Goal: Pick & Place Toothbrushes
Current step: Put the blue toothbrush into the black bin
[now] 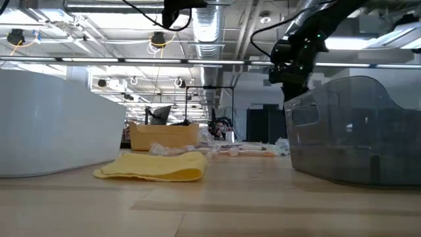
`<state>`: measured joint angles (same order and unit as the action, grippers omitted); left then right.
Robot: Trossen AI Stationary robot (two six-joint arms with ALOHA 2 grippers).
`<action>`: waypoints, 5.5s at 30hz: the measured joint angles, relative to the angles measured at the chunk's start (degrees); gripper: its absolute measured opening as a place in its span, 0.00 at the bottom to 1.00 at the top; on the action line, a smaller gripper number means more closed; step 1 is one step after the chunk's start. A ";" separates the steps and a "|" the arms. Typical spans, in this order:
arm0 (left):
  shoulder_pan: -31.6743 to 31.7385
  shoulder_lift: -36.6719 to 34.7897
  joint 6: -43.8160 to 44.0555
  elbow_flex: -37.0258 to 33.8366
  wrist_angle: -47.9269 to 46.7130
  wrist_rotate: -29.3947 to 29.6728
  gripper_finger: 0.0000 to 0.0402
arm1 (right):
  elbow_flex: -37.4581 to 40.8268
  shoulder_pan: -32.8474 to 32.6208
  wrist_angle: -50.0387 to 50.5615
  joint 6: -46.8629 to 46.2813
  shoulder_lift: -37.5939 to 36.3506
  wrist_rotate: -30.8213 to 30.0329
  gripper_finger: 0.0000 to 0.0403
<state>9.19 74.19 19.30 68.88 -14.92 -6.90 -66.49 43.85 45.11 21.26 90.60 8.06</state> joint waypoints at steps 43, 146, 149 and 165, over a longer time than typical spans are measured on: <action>-2.10 0.00 1.95 0.00 -1.70 1.31 0.27 | 1.32 -1.75 0.22 28.26 11.88 -7.18 0.30; -2.16 0.00 3.46 0.00 -1.81 3.93 0.27 | 0.56 -3.34 8.63 11.92 11.92 -5.10 0.04; -2.16 0.00 3.46 0.00 -2.04 3.92 0.27 | 0.56 -3.34 8.65 12.00 11.90 -5.10 0.01; -2.16 0.00 3.04 0.00 -2.04 3.91 0.27 | 0.54 -2.63 10.51 11.48 11.88 -5.10 0.19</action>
<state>7.03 74.19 22.35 68.88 -16.96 -2.98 -65.95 41.22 55.62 32.74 102.48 2.96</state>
